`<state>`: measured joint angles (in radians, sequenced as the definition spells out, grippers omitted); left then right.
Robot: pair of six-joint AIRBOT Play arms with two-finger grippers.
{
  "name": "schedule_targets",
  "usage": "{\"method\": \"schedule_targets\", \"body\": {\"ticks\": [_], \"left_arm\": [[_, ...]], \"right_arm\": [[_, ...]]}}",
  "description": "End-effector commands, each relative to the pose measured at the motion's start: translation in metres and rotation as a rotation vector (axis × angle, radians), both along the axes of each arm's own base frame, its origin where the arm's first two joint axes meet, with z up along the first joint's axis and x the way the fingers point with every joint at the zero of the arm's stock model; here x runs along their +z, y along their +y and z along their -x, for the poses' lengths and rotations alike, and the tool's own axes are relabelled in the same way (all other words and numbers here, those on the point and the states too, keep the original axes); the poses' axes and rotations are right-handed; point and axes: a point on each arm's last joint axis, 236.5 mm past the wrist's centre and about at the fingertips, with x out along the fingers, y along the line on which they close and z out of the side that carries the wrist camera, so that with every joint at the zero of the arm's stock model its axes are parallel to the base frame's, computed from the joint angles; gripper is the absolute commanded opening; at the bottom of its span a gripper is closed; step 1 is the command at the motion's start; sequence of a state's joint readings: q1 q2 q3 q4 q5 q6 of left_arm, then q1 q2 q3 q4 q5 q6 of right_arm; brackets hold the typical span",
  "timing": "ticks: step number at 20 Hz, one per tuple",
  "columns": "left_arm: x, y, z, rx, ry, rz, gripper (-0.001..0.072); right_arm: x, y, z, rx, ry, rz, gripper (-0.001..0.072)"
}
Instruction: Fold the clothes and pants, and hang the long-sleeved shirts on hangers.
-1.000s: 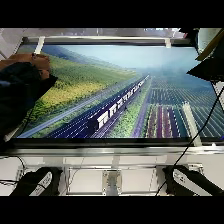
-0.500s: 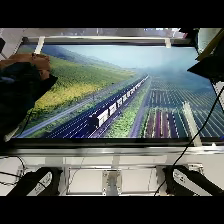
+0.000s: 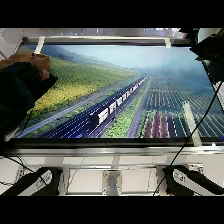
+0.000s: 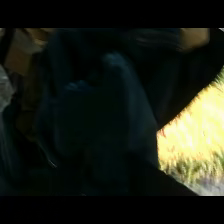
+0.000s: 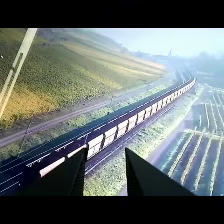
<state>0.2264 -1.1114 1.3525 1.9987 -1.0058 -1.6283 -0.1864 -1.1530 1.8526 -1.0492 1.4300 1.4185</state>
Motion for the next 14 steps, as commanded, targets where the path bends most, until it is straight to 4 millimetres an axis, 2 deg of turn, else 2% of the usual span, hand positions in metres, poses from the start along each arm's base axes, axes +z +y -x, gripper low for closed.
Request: {"method": "schedule_targets", "body": {"ticks": [1, 2, 3, 4, 5, 6, 9, 13, 14], "left_arm": [[-0.011, 0.067, -0.016, 0.168, -0.158, 0.063, 0.0429], [-0.029, 0.078, -0.016, 0.198, -0.14, 0.101, 0.0431], [-0.048, 0.087, -0.017, 0.22, -0.111, 0.127, 0.0479], [-0.068, 0.093, -0.02, 0.232, -0.073, 0.142, 0.056], [-0.087, 0.097, -0.024, 0.235, -0.037, 0.149, 0.0569], [-0.1, 0.099, -0.03, 0.227, -0.018, 0.152, 0.0569], [-0.123, 0.101, -0.055, 0.21, -0.002, 0.17, 0.0569], [-0.141, 0.106, -0.075, 0.216, 0.01, 0.203, 0.0563], [-0.145, 0.106, -0.076, 0.216, 0.014, 0.211, 0.0472]], "right_arm": [[0.013, -0.011, -0.026, -0.057, -0.092, -0.011, 0.0287], [0.025, -0.014, -0.033, -0.08, -0.147, -0.019, 0.0287], [0.036, -0.018, -0.04, -0.102, -0.2, -0.027, 0.0323], [0.043, -0.02, -0.044, -0.116, -0.232, -0.033, 0.0479], [0.045, -0.021, -0.045, -0.12, -0.243, -0.034, 0.063], [0.044, -0.022, -0.045, -0.122, -0.239, -0.03, 0.0691], [0.04, -0.021, -0.043, -0.118, -0.222, -0.027, 0.069], [0.041, -0.021, -0.044, -0.12, -0.222, -0.031, 0.0689], [0.041, -0.021, -0.044, -0.121, -0.221, -0.032, 0.0688]]}}
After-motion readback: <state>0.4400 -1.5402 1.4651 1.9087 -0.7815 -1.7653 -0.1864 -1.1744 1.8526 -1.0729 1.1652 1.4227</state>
